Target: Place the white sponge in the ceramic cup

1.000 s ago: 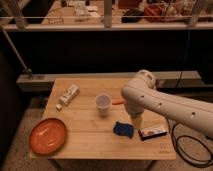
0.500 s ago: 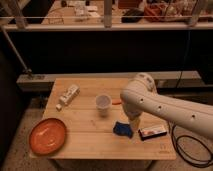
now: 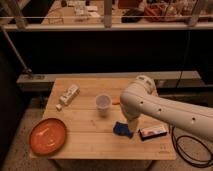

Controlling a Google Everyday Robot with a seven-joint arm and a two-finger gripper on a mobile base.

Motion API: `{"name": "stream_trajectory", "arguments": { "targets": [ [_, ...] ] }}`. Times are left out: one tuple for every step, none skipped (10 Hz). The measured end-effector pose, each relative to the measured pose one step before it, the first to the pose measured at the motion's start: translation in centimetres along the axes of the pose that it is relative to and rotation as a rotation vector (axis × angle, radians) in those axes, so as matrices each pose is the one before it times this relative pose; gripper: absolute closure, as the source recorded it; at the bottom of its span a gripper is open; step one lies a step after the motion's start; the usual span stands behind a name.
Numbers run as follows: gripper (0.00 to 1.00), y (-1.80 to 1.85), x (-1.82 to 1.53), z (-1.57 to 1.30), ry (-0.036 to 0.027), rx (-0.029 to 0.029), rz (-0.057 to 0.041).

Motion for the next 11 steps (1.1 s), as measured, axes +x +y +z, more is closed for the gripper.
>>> {"name": "stream_trajectory", "arguments": {
  "targets": [
    [0.20,-0.049,-0.237,0.124,-0.00893,0.00625,-0.00181],
    [0.20,-0.058,-0.241,0.150,-0.00609,0.00357,-0.00274],
    [0.20,-0.075,-0.203,0.124,-0.00740,0.00479,-0.00315],
    [0.20,0.029,-0.036,0.143,-0.00811,0.00494,-0.00127],
    [0.20,0.080,-0.051,0.144,-0.00667,0.00286,-0.00259],
    [0.20,0.076,-0.070,0.149,-0.00655,0.00200,-0.00163],
    [0.20,0.098,-0.098,0.278,-0.00943,0.00210,-0.00201],
    [0.20,0.080,-0.065,0.259,-0.01031,0.00165,0.00066],
    [0.20,0.033,0.048,0.288,-0.01030,0.00189,0.00279],
    [0.20,0.035,-0.019,0.289,-0.01169,0.00114,0.00257],
    [0.20,0.035,0.022,0.102,-0.00707,0.00032,0.00274]
  ]
}}
